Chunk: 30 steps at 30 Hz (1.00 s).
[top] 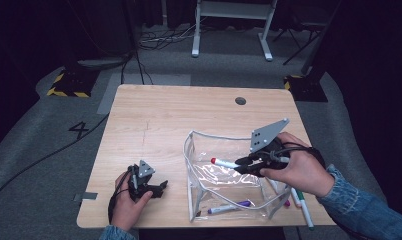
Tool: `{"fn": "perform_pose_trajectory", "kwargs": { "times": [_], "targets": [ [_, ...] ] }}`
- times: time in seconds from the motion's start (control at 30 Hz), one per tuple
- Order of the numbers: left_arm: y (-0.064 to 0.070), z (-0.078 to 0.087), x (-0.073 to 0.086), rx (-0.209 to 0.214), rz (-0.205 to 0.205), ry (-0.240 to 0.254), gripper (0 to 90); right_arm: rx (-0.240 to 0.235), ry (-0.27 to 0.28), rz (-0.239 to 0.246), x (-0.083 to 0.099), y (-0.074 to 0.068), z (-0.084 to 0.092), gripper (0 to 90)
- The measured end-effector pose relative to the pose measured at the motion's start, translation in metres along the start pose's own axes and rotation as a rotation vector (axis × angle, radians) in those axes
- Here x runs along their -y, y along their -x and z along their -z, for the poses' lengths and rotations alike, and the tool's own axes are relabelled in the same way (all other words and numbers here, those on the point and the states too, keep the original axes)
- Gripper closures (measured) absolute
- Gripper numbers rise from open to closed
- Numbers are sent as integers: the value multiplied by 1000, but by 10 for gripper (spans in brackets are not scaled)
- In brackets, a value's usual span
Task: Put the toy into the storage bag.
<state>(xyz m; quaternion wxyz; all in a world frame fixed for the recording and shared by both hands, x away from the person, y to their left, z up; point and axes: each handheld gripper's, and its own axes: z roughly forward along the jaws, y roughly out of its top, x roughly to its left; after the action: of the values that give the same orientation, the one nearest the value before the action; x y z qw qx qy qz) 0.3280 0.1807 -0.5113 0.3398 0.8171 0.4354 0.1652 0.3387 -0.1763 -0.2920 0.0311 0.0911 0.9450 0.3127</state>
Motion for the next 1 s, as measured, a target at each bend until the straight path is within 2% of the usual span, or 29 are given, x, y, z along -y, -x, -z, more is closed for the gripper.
{"fn": "perform_pose_trajectory", "kwargs": {
  "times": [0.47,1.0],
  "targets": [
    [0,0,0,3,-6,-3,164,-97,-144,89,-6,-11,-42,771],
    [-1,0,0,6,-8,-3,163,-145,-315,101,0,-9,-78,771]
  ]
}}
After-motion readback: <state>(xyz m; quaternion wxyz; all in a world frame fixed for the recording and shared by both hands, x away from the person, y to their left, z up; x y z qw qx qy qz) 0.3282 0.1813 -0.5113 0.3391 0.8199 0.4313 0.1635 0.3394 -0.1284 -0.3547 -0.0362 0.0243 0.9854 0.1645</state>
